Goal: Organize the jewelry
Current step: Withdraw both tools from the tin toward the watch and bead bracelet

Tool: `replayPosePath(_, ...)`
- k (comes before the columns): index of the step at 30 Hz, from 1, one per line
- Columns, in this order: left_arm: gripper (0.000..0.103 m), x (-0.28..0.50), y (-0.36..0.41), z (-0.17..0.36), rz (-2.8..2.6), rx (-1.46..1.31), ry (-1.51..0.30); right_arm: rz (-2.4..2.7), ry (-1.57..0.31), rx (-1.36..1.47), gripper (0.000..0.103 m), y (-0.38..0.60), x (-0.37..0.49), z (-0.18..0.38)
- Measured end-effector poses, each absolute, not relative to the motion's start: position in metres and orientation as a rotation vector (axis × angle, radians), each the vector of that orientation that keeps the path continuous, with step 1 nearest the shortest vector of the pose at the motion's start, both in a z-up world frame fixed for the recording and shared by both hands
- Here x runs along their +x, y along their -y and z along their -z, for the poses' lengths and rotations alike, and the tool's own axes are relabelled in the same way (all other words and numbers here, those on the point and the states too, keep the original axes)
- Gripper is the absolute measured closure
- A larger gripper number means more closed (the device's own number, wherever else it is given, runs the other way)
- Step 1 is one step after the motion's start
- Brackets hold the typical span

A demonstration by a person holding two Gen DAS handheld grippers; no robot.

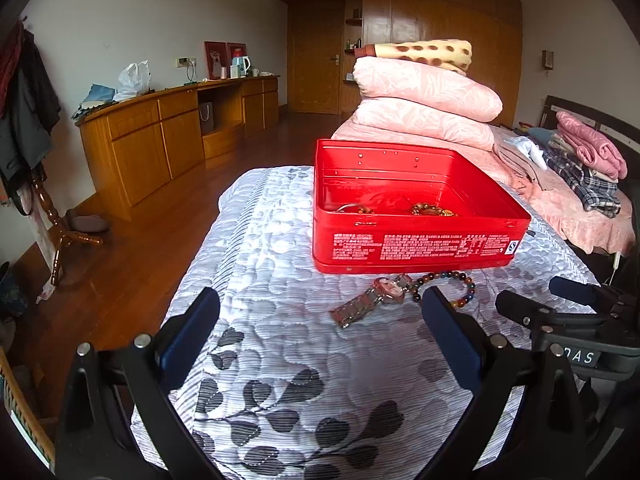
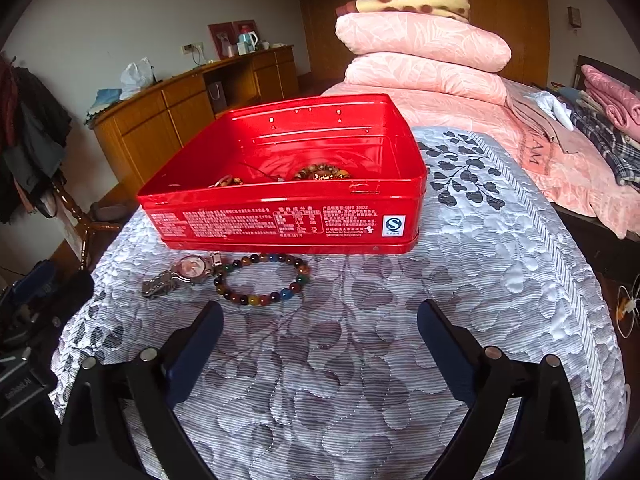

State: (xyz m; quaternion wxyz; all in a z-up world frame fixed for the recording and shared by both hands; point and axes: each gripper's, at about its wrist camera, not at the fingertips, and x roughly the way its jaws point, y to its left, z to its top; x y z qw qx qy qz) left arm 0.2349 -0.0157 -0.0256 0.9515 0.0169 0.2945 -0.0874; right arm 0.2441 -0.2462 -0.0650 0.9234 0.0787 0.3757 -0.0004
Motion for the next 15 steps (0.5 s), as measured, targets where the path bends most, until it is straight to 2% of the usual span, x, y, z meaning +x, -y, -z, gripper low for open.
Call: replayPosePath(15, 0.005, 0.245, -0.005, 0.031, 0.142, 0.002, -0.609, -0.026, -0.767, 0.144, 0.007, 0.235, 0.262, 0.067)
